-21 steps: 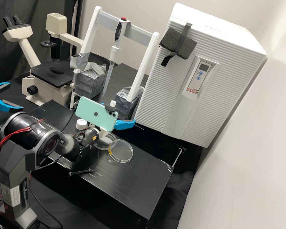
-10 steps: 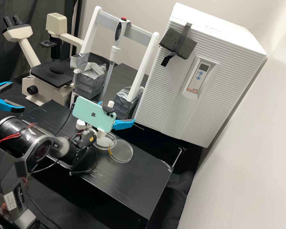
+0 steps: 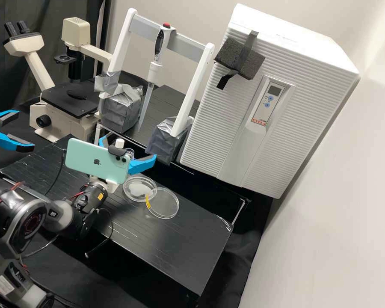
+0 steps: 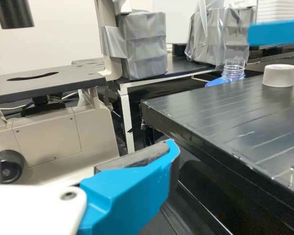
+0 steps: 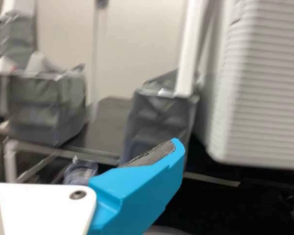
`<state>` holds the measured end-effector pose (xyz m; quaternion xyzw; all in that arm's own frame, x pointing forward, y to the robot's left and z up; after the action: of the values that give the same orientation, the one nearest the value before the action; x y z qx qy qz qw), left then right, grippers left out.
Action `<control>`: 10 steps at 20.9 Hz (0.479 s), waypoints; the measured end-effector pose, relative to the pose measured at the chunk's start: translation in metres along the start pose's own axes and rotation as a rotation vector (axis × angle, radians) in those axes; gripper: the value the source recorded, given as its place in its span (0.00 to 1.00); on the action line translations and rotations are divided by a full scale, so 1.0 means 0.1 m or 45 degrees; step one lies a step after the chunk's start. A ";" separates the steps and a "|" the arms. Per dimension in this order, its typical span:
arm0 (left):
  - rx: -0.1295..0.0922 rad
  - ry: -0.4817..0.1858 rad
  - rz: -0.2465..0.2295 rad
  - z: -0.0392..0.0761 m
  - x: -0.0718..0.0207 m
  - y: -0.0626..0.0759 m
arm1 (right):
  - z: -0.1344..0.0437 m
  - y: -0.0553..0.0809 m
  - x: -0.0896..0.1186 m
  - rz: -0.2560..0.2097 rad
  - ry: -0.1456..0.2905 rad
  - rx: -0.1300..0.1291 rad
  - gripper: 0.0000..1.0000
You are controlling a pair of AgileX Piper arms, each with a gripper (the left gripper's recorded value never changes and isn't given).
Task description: Close the bottle
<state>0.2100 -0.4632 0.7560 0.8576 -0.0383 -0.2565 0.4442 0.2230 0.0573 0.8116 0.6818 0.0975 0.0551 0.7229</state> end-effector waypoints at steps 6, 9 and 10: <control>0.005 -0.002 0.011 -0.02 0.041 0.02 | 0.05 -0.14 -0.20 -0.082 -0.023 0.022 1.00; 0.006 -0.002 0.013 -0.02 0.045 0.03 | 0.03 -0.21 -0.24 -0.116 -0.008 0.028 1.00; 0.006 -0.002 0.013 -0.02 0.045 0.03 | 0.02 -0.23 -0.26 -0.129 -0.005 0.030 1.00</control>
<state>0.2151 -0.4649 0.7572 0.8582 -0.0436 -0.2549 0.4434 0.1973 0.0480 0.7906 0.6845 0.1312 0.0160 0.7170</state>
